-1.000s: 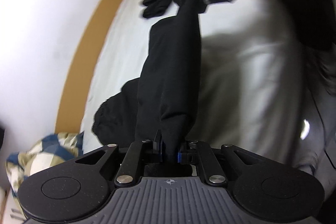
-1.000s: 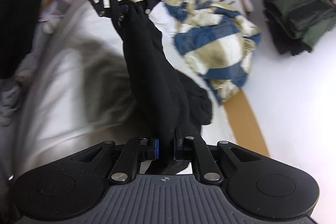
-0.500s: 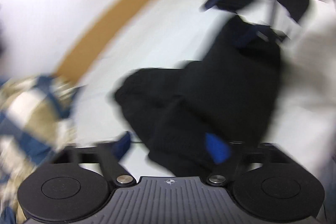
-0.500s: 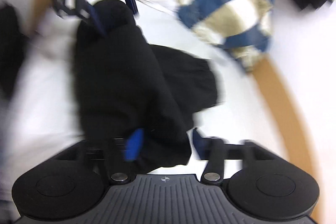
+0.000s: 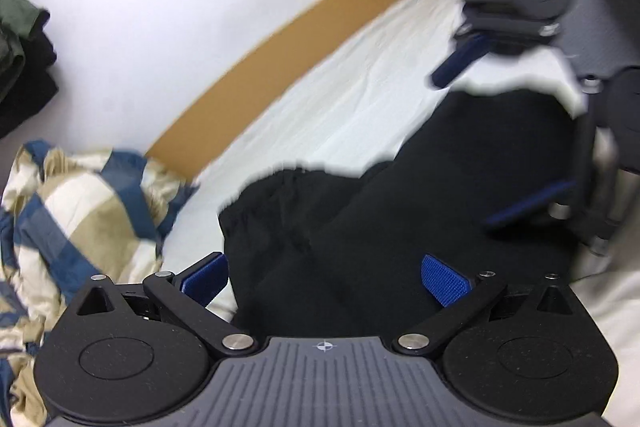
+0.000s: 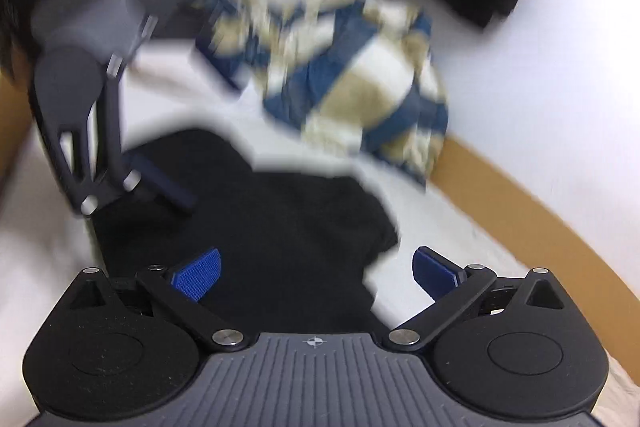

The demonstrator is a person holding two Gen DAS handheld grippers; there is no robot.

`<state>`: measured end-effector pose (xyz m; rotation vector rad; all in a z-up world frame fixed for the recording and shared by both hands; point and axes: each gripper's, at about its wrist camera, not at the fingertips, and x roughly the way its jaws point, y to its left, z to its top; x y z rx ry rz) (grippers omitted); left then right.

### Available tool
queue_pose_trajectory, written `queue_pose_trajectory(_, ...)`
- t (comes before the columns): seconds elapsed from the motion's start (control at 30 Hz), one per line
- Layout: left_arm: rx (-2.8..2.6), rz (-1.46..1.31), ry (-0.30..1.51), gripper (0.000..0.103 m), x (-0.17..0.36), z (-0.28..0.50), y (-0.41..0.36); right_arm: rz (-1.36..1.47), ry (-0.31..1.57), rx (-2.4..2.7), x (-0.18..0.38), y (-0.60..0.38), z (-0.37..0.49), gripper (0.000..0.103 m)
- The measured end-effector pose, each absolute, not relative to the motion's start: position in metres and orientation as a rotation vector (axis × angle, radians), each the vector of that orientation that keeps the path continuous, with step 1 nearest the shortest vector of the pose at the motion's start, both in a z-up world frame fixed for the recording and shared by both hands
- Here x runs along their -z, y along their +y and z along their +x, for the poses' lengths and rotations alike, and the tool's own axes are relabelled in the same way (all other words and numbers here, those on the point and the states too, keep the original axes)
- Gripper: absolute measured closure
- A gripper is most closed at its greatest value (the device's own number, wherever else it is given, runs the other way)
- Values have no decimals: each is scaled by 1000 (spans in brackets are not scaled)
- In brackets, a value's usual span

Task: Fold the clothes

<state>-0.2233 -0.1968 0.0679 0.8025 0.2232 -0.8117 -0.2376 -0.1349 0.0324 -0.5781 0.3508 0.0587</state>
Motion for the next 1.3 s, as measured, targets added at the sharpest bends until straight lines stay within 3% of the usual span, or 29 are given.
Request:
queue_pose_trajectory(0.1, 819, 738, 157, 1, -43, -223, -182, -447, 364, -84, -11, -154, -237, 0)
queue_pose_trajectory(0.37, 828, 531, 219, 0, -28, -201, -160, -313, 408, -151, -15, -165, -239, 0)
queue_pose_trajectory(0.6, 686, 660, -96, 1, -37, -262, -154, -487, 297, -108, -6, -147, -257, 0)
queue_pose_trajectory(0.67, 784, 625, -7, 1, -52, -256, -157, -564, 234, -100, -2, -141, -266, 0)
queue_pose_trajectory(0.73, 957, 586, 87, 0, -59, -246, -161, -512, 301, -193, -4, -142, -264, 0)
queue_pose_trajectory(0.83, 929, 689, 147, 0, -41, -230, -176, -523, 367, -248, 3, -145, -254, 0)
queue_pose_trajectory(0.93, 954, 601, 170, 0, -32, -216, -164, -486, 369, -261, 4, -151, -252, 0)
queue_pose_trajectory(1.3, 736, 626, 19, 1, -51, -250, -157, -449, 374, -251, 7, -158, -250, 0)
